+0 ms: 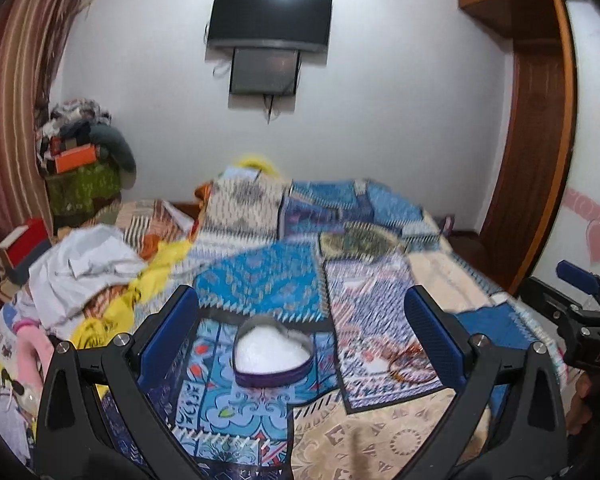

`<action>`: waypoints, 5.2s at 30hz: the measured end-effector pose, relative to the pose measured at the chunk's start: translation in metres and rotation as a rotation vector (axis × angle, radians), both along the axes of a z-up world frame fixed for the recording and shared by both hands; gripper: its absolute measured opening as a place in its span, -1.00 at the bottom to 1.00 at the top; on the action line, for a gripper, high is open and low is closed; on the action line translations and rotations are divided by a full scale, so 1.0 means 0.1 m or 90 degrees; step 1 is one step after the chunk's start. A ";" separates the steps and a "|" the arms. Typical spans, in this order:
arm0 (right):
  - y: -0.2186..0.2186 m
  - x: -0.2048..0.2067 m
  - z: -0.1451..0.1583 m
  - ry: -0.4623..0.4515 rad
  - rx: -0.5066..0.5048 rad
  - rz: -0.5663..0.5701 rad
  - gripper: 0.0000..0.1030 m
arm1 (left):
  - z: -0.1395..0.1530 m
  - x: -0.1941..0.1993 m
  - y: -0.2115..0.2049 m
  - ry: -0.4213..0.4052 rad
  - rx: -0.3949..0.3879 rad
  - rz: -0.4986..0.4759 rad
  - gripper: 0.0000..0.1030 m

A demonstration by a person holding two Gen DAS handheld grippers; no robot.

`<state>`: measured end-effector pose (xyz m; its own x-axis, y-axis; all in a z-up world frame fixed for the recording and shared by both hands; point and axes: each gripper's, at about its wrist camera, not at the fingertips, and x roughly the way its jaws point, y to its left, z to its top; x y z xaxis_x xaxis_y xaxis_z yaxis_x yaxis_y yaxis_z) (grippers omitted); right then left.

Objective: Organize jewelry
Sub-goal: 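Lower both tools toward the jewelry lying on the patterned cloth, then close the left tool on the pendant ring while the right tool grasps a silver ring, then carry both held rings over the purple heart-shaped tin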

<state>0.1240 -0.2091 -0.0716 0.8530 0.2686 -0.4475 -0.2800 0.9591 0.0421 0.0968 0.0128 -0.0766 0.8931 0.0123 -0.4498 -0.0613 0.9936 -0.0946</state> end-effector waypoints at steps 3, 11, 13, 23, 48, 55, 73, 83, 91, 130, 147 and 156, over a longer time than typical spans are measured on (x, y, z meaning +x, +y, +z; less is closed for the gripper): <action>-0.05 0.13 -0.15 0.036 -0.011 -0.006 1.00 | -0.20 0.18 -0.01 0.053 -0.004 -0.005 0.96; -0.08 0.33 -0.51 0.109 -0.042 0.009 0.88 | -0.70 0.55 -0.19 0.149 -0.012 -0.071 0.66; -0.08 0.37 -0.59 0.131 -0.041 0.024 0.80 | -0.79 0.63 -0.26 0.166 -0.015 -0.095 0.57; -0.05 0.55 -0.81 0.217 -0.006 0.104 -0.01 | -1.03 0.90 -0.55 0.212 -0.012 -0.182 -0.05; 0.10 0.50 -0.79 0.242 0.028 0.159 -0.49 | -1.17 1.11 -0.74 0.242 -0.070 -0.247 -0.78; 0.23 0.51 -0.86 0.256 0.019 0.179 -0.55 | -1.07 0.94 -0.61 0.226 -0.066 -0.229 -0.78; 0.36 0.64 -1.07 0.276 -0.044 0.159 -0.61 | -1.07 0.78 -0.58 0.223 -0.070 -0.233 -0.78; 0.31 0.60 -0.97 0.272 -0.018 0.152 -0.62 | -0.96 0.66 -0.51 0.204 -0.070 -0.221 -0.78; 0.37 0.47 -0.65 0.224 -0.007 0.157 -0.62 | -0.74 0.54 -0.36 0.169 -0.070 -0.199 -0.78; 1.51 0.73 -0.60 0.211 -0.001 0.285 -0.62 | -0.98 0.66 0.60 0.171 -0.078 -0.082 -0.78; 1.67 0.97 -0.97 0.305 -0.016 0.284 -0.61 | -1.27 0.88 0.68 0.218 -0.094 -0.095 -0.78; 1.70 0.99 -1.01 0.310 -0.028 0.284 -0.61 | -1.15 0.78 0.72 0.202 -0.086 -0.090 -0.77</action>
